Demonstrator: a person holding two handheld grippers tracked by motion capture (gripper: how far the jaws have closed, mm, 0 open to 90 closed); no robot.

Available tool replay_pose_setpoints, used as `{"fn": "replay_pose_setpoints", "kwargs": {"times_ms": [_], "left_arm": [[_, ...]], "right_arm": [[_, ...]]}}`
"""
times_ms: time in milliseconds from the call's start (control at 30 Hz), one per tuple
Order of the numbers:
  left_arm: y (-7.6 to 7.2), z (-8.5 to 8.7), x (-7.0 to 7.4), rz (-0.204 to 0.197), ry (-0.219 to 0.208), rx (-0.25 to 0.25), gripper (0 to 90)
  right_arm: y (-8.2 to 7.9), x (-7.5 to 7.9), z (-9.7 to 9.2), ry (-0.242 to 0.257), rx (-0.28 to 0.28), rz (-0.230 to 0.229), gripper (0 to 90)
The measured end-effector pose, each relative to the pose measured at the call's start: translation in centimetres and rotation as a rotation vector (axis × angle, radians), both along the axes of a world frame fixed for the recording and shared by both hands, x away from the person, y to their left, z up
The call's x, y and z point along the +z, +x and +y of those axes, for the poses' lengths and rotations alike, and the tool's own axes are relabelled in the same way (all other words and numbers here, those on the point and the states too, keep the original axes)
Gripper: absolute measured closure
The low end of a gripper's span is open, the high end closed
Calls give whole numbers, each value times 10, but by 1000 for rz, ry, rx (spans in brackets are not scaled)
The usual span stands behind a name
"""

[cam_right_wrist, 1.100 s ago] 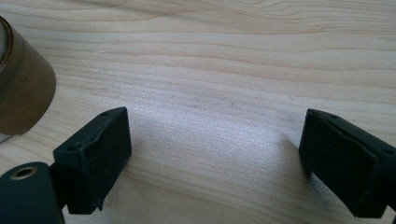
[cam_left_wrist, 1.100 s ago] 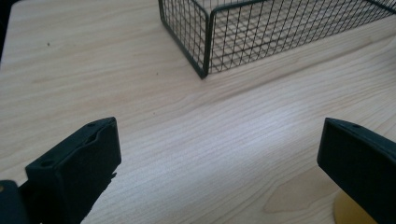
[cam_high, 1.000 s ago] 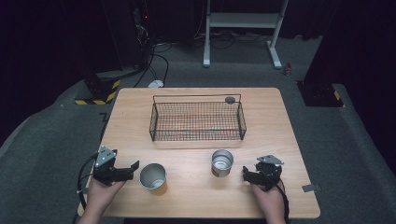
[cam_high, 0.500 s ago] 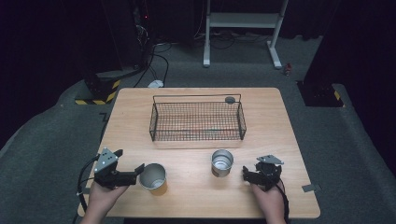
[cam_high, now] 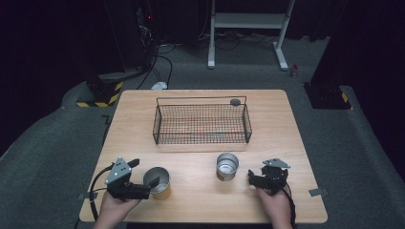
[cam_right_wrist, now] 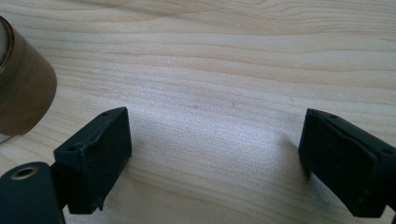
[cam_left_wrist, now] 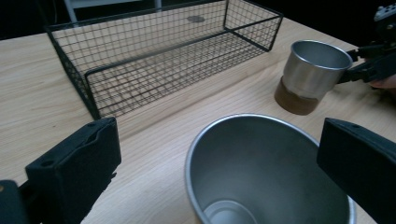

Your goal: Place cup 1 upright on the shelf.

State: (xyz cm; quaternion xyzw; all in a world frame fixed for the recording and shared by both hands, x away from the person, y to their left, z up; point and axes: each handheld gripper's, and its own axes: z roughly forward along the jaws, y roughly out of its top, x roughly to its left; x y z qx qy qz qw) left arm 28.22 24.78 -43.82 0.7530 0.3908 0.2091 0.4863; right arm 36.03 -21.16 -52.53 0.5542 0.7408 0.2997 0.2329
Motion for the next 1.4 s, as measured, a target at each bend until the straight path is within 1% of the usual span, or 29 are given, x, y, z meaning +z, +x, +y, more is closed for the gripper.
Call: {"fn": "replay_pose_setpoints", "kwargs": {"times_ms": [33, 100, 233, 300, 433, 500, 533, 600, 700, 733, 767, 800, 900, 933, 1067, 1133, 1233, 1367, 1400], "left_arm": [[0, 0, 0, 0, 0, 0, 1], [-2, -4, -1, -3, -3, -27, 1], [-3, -8, -4, -3, 3, -34, 0], [-3, -9, -4, -2, -4, -38, 0], [-4, -9, -6, -10, 14, -45, 0], [-3, -11, -7, -7, 8, -50, 0], [-4, -11, -8, -2, 8, -52, 0], [-5, -13, -9, -8, 18, -60, 0], [-6, -15, -10, -11, 15, -58, 0], [-7, -14, -10, -9, 19, -60, 0], [-7, -15, -11, -3, 14, -58, 0], [-7, -16, -14, -2, 22, -59, 0], [-8, -17, -16, 3, 24, -60, 0], [-9, -17, -17, -6, 33, -58, 0], [-11, -17, -18, 3, 37, -52, 0], [-11, -16, -20, 6, 32, -46, 0], [-11, -16, -22, 6, 43, -44, 0], [-10, -14, -26, 18, 45, -46, 0], [-9, -14, -28, 32, 35, -45, 0]], "right_arm": [[0, 0, 0, 0, 0, 0, 93], [0, 0, 0, 0, 0, 0, 93], [0, 0, 0, 0, 0, 0, 93], [0, 0, 0, 0, 0, 0, 93], [0, 0, 0, 0, 0, 0, 93], [0, 0, 0, 0, 0, 0, 93], [0, 0, 0, 0, 0, 0, 93], [0, 0, 0, -1, 0, 0, 93], [0, 0, 0, 0, 0, 0, 93], [0, 0, 0, 0, 0, 0, 94], [0, 0, 0, 0, 0, 0, 94], [0, 0, 0, 0, 0, 0, 94], [0, 0, 0, 0, 0, 0, 94], [0, 0, 0, 0, 0, 0, 94], [0, 0, 0, -2, 3, -2, 94], [0, 0, 0, -2, 4, -2, 94], [0, 0, 0, -2, 4, -2, 94], [0, 0, 0, -2, 4, -2, 94], [0, 0, 0, -2, 4, -2, 94]]}}
